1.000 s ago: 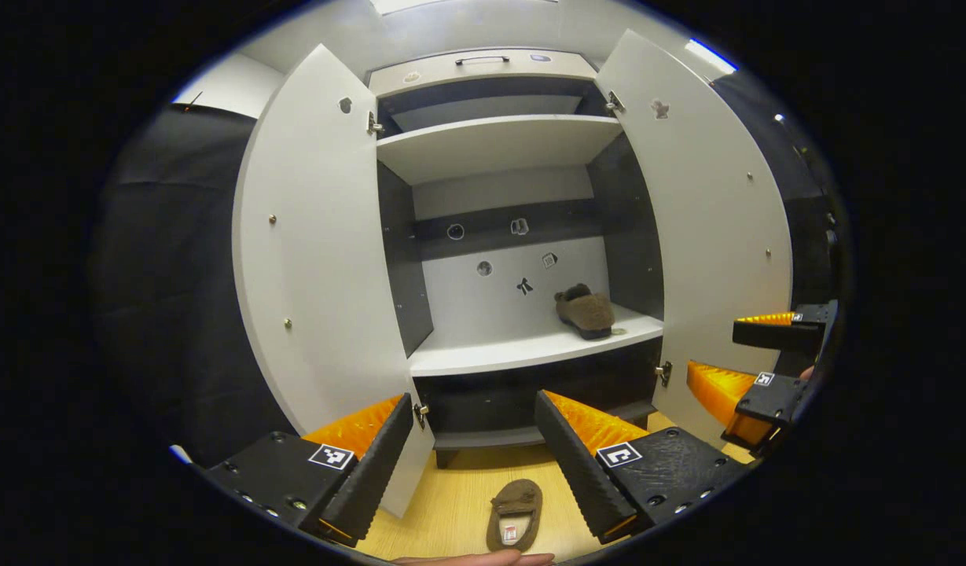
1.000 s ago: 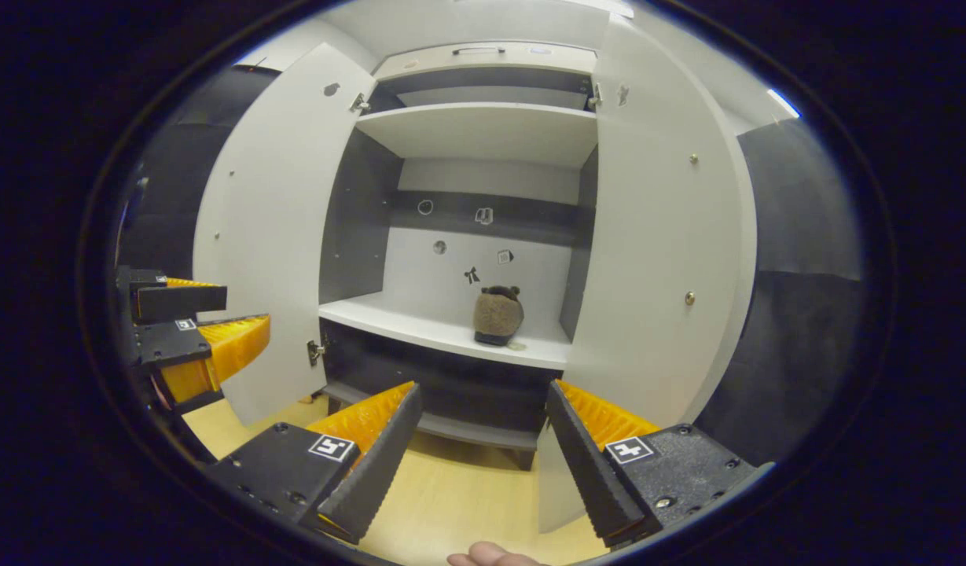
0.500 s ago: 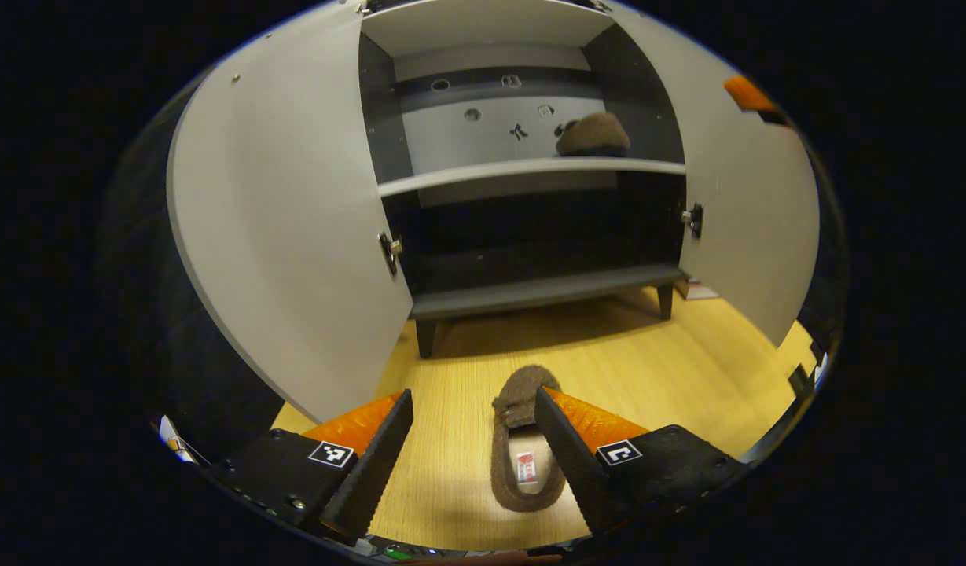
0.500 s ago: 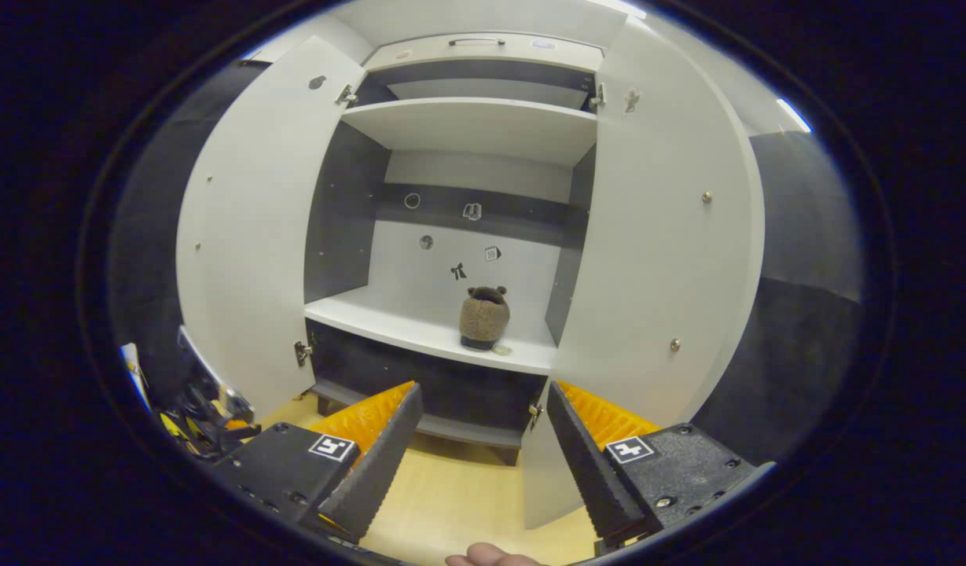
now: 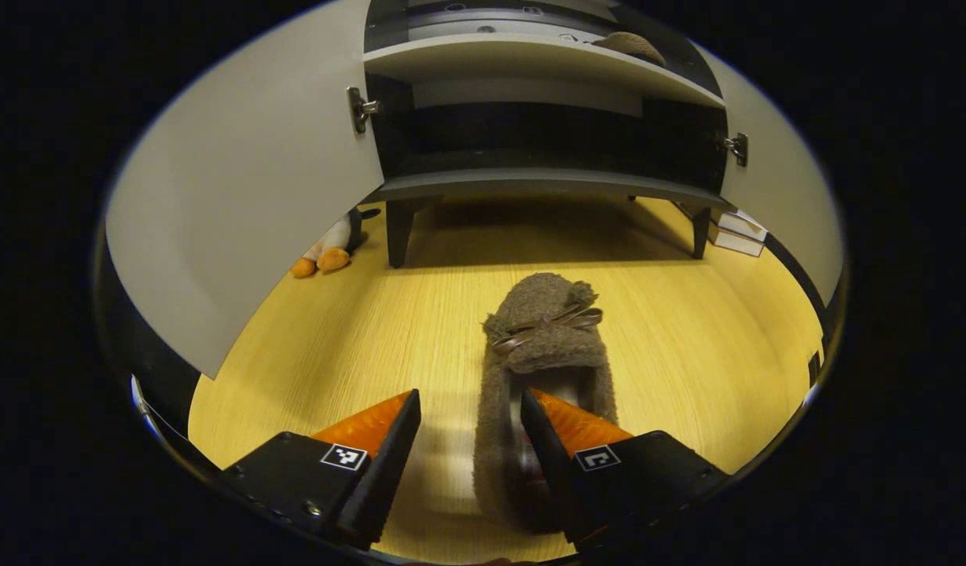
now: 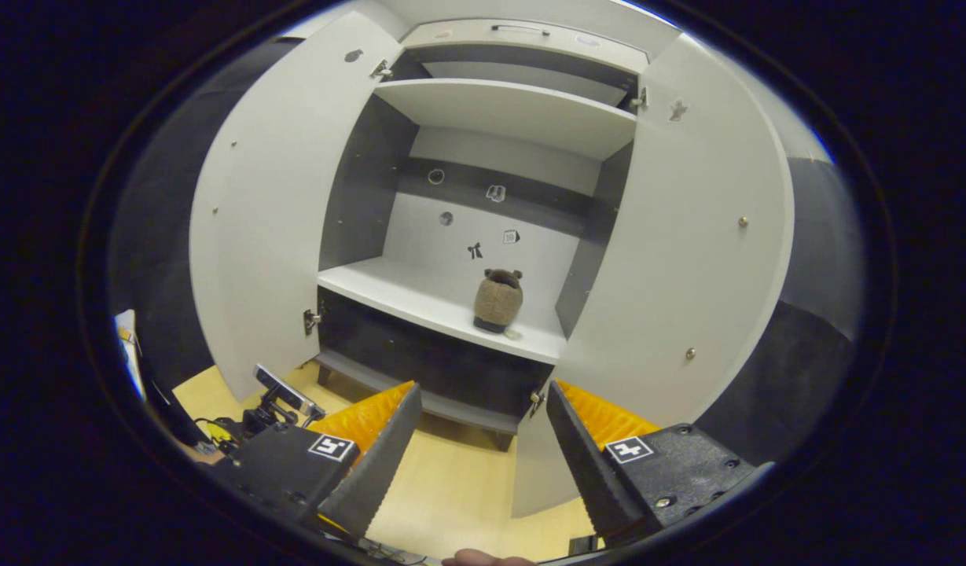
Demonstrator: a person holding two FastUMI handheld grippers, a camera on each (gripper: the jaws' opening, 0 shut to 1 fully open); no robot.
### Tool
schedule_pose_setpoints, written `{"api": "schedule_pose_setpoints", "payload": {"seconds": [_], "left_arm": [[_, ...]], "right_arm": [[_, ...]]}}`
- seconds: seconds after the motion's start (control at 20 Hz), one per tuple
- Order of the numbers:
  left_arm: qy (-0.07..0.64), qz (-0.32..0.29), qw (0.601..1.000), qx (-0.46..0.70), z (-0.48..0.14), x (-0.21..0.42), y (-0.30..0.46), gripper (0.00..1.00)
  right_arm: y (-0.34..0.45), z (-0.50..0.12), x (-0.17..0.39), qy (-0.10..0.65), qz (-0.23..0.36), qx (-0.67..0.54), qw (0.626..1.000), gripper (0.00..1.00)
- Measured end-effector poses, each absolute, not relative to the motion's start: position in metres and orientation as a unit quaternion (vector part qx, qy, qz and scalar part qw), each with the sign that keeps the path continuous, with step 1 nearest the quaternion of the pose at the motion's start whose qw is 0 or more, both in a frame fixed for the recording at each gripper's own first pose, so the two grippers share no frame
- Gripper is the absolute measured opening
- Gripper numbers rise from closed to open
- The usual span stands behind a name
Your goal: Grab one shoe with the right hand and put it into the shoe cabinet, grab the other shoe with the left hand and put it into the shoe cabinet; then close the right door with the right hand and the left door with the left hand.
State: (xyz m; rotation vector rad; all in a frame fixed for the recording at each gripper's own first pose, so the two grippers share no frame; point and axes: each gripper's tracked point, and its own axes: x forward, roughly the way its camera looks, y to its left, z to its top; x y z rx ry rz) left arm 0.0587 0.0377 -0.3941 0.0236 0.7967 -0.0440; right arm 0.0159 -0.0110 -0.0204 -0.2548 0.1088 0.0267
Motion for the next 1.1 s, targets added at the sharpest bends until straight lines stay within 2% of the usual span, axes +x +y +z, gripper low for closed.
{"api": "schedule_pose_setpoints", "payload": {"seconds": [0.05, 0.2, 0.3, 0.6, 0.65, 0.75, 0.95, 1.1], "left_arm": [[0.385, -0.041, 0.922, -0.008, -0.393, 0.06, 0.029, 0.72], [0.387, -0.059, 0.92, 0.026, -0.392, 0.061, 0.021, 0.21], [0.387, -0.056, 0.92, 0.039, -0.391, 0.065, 0.024, 0.1], [0.394, -0.035, 0.918, 0.016, -0.381, 0.064, 0.028, 0.1], [0.39, -0.035, 0.92, 0.015, -0.374, 0.064, 0.027, 0.06], [0.382, -0.037, 0.923, 0.016, -0.36, 0.064, 0.024, 0.05], [0.358, -0.039, 0.932, 0.03, -0.315, 0.065, 0.021, 0.06], [0.326, -0.045, 0.944, 0.023, -0.259, 0.066, 0.016, 0.06]], "right_arm": [[-0.009, -0.021, 0.015, 0.056, 0.015, -0.133, 0.989, 1.0], [-0.004, -0.023, 0.015, 0.058, 0.022, -0.144, 0.988, 1.0], [-0.004, -0.024, 0.015, 0.06, 0.023, -0.152, 0.986, 1.0], [-0.004, -0.031, 0.015, 0.07, 0.034, -0.153, 0.985, 1.0], [-0.004, -0.032, 0.014, 0.071, 0.035, -0.154, 0.985, 1.0], [-0.006, -0.033, 0.013, 0.073, 0.035, -0.153, 0.985, 1.0], [-0.009, -0.031, 0.017, 0.071, 0.038, -0.136, 0.987, 1.0], [-0.008, -0.029, 0.021, 0.064, 0.041, -0.12, 0.99, 1.0]]}}
